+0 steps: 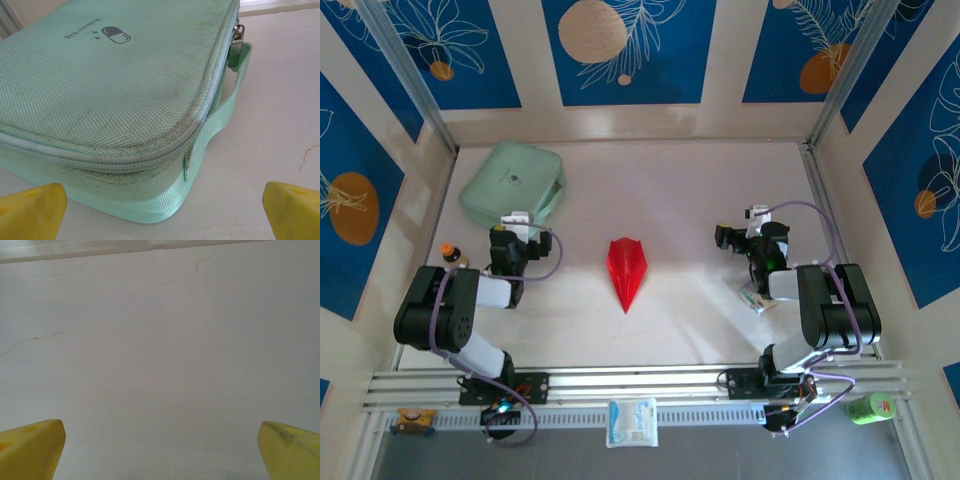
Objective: Fold a paper plane with a square sheet of paper (pick it up from the middle)
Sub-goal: Reset both arms
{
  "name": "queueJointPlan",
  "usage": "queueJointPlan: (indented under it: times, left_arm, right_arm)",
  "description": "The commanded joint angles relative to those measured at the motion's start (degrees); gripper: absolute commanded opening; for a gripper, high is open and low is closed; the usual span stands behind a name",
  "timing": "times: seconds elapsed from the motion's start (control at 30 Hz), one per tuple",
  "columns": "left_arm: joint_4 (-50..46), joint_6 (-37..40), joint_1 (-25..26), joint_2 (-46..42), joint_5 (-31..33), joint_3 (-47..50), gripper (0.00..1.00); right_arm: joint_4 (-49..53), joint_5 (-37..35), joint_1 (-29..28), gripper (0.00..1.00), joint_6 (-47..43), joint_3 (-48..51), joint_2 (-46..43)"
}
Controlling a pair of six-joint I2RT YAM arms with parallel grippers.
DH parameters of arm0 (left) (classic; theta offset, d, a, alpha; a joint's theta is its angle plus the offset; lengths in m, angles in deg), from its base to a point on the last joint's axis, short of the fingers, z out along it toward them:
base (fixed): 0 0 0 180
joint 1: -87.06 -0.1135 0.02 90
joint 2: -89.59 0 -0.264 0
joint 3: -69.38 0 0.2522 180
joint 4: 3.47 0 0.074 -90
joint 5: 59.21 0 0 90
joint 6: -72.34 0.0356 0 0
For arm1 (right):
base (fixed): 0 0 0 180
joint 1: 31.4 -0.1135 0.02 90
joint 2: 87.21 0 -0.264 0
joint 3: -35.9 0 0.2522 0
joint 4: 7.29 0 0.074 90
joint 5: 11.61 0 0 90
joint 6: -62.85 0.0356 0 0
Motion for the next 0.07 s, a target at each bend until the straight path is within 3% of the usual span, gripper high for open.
queueJointPlan:
  times: [0.0,0.03]
  left_arm:
    - [1.33,-0.40,-0.34,-0.20,-1.35,0.12,1.00]
    - [1.33,-0.40,-0.34,-0.20,-1.31,0.10,1.00]
  right_arm:
    - [-1.13,-0.09,0.35,0.99,0.36,-1.15,-0.27]
    - [-1.07,-0.13,0.34,0.99,0.30,-1.13,-0.30]
